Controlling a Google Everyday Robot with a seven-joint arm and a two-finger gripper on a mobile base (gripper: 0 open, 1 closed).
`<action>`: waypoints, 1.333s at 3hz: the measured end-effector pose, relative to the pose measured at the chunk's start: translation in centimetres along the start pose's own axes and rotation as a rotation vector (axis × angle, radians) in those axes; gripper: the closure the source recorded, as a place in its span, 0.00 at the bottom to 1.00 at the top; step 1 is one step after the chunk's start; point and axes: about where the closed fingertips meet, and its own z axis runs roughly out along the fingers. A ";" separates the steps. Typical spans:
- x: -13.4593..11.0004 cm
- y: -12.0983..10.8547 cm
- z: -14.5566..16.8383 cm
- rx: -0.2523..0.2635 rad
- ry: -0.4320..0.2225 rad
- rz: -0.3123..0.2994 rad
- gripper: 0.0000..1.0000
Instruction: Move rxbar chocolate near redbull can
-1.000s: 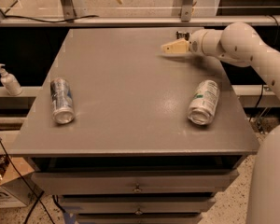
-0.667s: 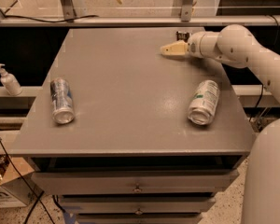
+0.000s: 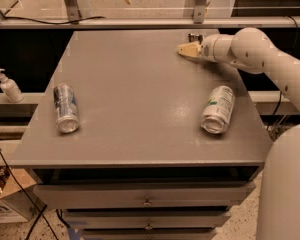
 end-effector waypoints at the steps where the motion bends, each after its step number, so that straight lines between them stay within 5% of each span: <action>1: -0.3 0.3 0.0 -0.003 -0.011 0.009 0.63; 2: -1.2 1.0 -0.2 -0.019 -0.032 -0.003 0.87; 3: -2.8 2.3 -0.6 -0.047 -0.062 -0.043 1.00; 4: -5.9 4.1 -1.9 -0.074 -0.122 -0.110 1.00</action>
Offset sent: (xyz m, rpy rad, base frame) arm -0.0052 0.0141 0.0288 0.0237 -0.0623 0.0409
